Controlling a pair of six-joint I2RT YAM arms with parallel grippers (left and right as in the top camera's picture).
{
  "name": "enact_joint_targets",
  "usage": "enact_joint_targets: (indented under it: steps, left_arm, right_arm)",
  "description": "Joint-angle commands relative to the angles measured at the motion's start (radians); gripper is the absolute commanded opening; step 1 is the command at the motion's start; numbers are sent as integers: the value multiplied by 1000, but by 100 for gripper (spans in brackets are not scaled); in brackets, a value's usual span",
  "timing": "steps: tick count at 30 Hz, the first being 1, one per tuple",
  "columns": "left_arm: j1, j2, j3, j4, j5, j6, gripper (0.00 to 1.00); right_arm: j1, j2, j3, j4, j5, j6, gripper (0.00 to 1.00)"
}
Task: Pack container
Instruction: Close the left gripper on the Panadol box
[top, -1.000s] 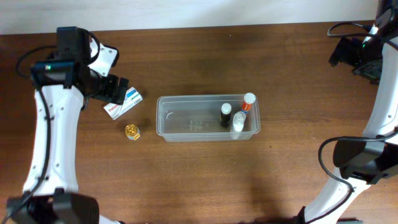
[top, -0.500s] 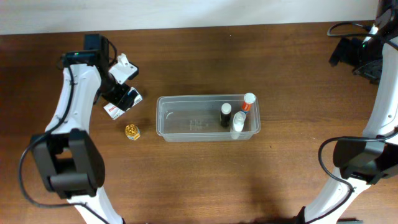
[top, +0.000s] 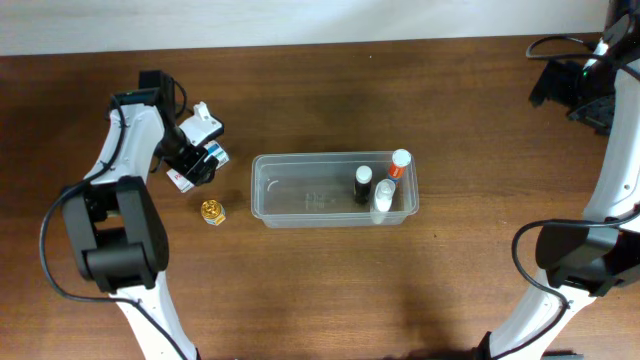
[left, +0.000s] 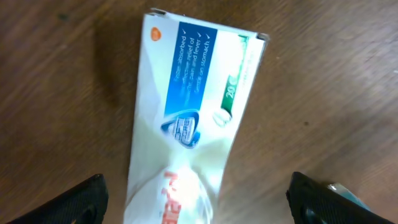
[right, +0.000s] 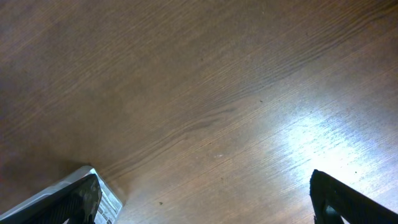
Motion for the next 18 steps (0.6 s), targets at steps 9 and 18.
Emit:
enact_joint_targets:
  steps: [9, 18]
  left_arm:
    - [6, 68, 17, 61, 34, 56, 89]
    - [6, 93, 23, 76, 25, 55, 68]
  right_arm:
    - [-1, -30, 10, -5, 12, 0, 98]
    - [-1, -30, 10, -5, 12, 0, 98]
